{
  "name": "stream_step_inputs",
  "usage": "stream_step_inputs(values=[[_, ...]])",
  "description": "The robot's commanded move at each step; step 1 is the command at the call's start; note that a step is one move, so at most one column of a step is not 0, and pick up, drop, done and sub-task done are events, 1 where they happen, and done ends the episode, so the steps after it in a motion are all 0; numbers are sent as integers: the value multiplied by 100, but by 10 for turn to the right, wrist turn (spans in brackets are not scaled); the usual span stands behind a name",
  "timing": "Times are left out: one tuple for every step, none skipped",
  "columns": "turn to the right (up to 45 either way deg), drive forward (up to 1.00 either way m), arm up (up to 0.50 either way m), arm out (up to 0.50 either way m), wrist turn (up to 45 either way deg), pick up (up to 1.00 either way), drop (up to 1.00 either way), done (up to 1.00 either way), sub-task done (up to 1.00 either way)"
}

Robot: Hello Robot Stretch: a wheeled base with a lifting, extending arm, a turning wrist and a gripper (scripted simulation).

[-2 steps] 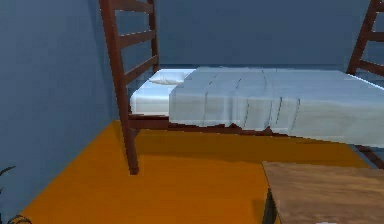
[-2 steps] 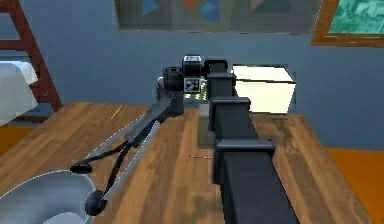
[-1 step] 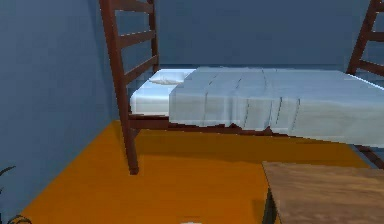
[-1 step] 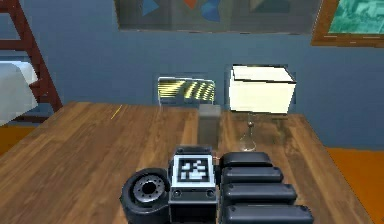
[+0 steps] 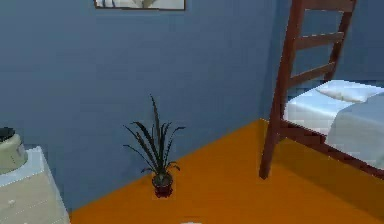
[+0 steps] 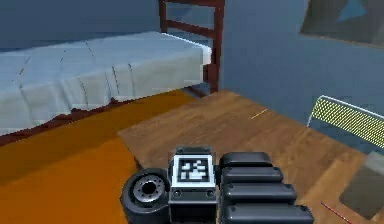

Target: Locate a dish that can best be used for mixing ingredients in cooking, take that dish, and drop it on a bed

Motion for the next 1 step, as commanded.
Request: stream_step_inputs(values=[[-420,0,0,0,0,0,0,0,0]])
